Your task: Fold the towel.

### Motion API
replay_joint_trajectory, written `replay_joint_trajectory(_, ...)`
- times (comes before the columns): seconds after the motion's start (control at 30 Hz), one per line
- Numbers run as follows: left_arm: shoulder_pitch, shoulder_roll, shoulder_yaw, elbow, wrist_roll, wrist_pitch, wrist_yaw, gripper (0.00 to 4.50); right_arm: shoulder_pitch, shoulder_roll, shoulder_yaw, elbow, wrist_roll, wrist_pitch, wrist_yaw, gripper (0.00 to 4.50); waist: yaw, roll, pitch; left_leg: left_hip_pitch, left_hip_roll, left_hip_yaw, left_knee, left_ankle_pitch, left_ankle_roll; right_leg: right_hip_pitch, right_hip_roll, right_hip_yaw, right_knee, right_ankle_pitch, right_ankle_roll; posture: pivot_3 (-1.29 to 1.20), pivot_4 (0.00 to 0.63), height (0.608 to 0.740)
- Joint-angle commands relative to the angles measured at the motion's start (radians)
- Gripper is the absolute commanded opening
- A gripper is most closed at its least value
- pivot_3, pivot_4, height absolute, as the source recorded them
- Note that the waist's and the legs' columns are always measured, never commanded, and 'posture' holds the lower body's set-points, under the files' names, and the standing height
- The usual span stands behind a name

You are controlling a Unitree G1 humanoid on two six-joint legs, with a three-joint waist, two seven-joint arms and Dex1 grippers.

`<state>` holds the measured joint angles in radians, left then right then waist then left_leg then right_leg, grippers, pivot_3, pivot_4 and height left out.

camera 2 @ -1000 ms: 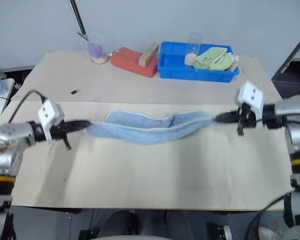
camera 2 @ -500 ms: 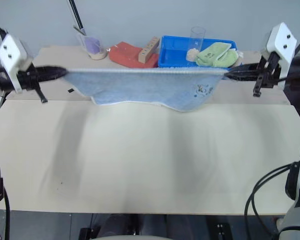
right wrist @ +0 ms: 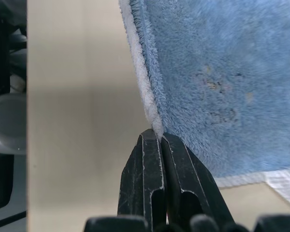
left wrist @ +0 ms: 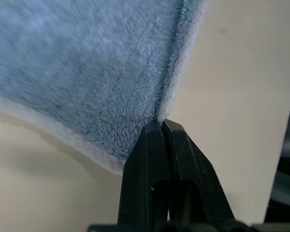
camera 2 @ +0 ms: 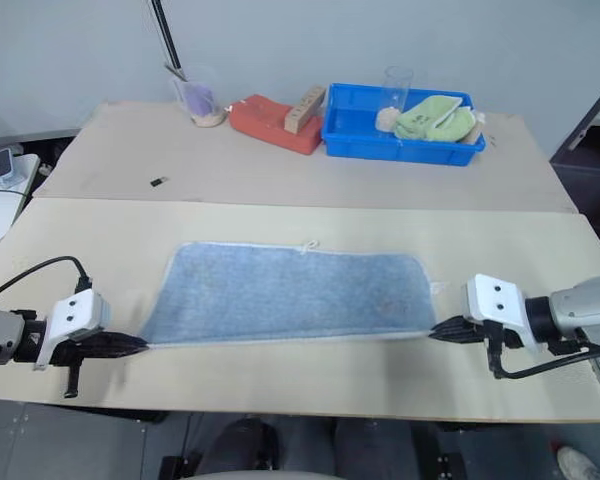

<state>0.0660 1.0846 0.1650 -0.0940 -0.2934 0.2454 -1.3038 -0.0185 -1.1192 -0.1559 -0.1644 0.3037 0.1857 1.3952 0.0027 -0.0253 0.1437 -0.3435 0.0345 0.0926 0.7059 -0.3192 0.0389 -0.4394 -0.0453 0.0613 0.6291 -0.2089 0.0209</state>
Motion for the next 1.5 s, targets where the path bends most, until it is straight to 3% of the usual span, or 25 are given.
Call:
replay_joint_trajectory(0.03, -0.09, 0.001, 0.019, 0.056, -0.019, 0.042, 0.023, 0.0, -0.058, -0.029, -0.027, 0.02, 0.037, 0.084, -0.009, 0.05, 0.001, 0.0, 0.0, 0.002, 0.0, 0.0, 0.0, 0.0, 0.0, 0.001, 0.0, 0.0, 0.0, 0.0, 0.0, 0.0, 0.15, 0.717)
replay_joint_trajectory(0.2, -0.293, -0.018, -0.058, 0.23, -0.002, 0.067, -0.005, 0.0, -0.222, -0.014, 0.041, 0.108, 0.057, 0.21, -0.015, 0.05, -0.002, 0.0, 0.0, 0.002, -0.002, 0.002, -0.003, 0.0, 0.0, 0.0, 0.002, 0.0, 0.002, 0.004, 0.0, 0.0, 0.15, 0.717)
replay_joint_trajectory(0.37, -0.535, -0.103, -0.157, 0.45, 0.05, 0.047, -0.004, 0.0, -0.436, 0.038, 0.165, 0.246, 0.012, 0.281, -0.029, 0.05, -0.004, 0.0, 0.0, -0.006, -0.003, 0.009, -0.004, 0.0, 0.0, -0.007, 0.003, -0.001, 0.0, 0.008, -0.006, 0.0, 0.15, 0.717)
replay_joint_trajectory(0.7, -0.82, -0.251, -0.221, 0.841, 0.178, -0.12, 0.074, 0.0, -0.687, 0.157, 0.284, 0.537, -0.093, 0.295, -0.053, 0.05, -0.007, 0.0, 0.0, -0.016, -0.004, 0.011, -0.003, 0.001, -0.001, -0.016, 0.003, 0.0, 0.001, 0.009, -0.006, 0.0, 0.15, 0.717)
replay_joint_trajectory(0.8, -0.867, -0.274, -0.217, 0.907, 0.199, -0.151, 0.099, 0.0, -0.699, 0.171, 0.283, 0.555, -0.107, 0.288, -0.058, 0.93, -0.009, 0.0, -0.001, -0.018, -0.004, 0.011, -0.002, 0.001, -0.001, -0.017, 0.002, 0.0, 0.0, 0.01, -0.005, 0.0, 0.15, 0.717)
replay_joint_trajectory(0.9, -0.886, -0.283, -0.217, 0.942, 0.217, -0.196, 0.121, 0.96, -0.698, 0.176, 0.27, 0.559, -0.113, 0.286, -0.075, 2.0, -0.015, 0.0, -0.001, -0.019, -0.004, 0.01, -0.002, 0.001, -0.001, -0.018, 0.002, 0.0, 0.0, 0.01, -0.004, 0.0, 0.15, 0.717)
replay_joint_trajectory(1.1, -0.906, -0.287, -0.203, 0.961, 0.225, -0.257, 0.149, 3.76, -0.672, 0.153, 0.208, 0.526, -0.093, 0.28, -0.118, 4.08, -0.017, 0.0, -0.001, -0.019, -0.004, 0.01, -0.001, 0.001, -0.001, -0.018, 0.002, 0.0, 0.001, 0.011, -0.004, 0.0, 0.15, 0.717)
replay_joint_trajectory(1.17, -0.908, -0.279, -0.199, 0.953, 0.226, -0.271, 0.147, 4.45, -0.633, 0.138, 0.175, 0.474, -0.078, 0.292, -0.131, 4.5, -0.016, 0.0, -0.001, -0.019, -0.004, 0.009, -0.001, 0.001, -0.001, -0.018, 0.002, 0.0, 0.001, 0.011, -0.004, 0.0, 0.15, 0.717)
replay_joint_trajectory(1.3, -0.86, -0.265, -0.183, 0.82, 0.174, -0.255, 0.076, 4.45, -0.49, 0.15, 0.052, 0.322, -0.028, 0.345, -0.228, 4.5, -0.014, -0.001, -0.001, -0.021, -0.003, 0.008, -0.001, 0.001, -0.001, -0.018, 0.002, -0.001, 0.001, 0.011, -0.004, 0.0, 0.15, 0.717)
replay_joint_trajectory(1.5, -0.6, -0.297, -0.138, 0.213, -0.08, 0.012, -0.001, 4.45, -0.246, 0.306, -0.086, 0.108, -0.013, 0.4, -0.496, 4.5, -0.015, 0.0, -0.003, -0.025, -0.001, 0.004, 0.0, 0.001, -0.002, -0.018, 0.0, -0.001, 0.002, 0.012, -0.002, 0.0, 0.15, 0.717)
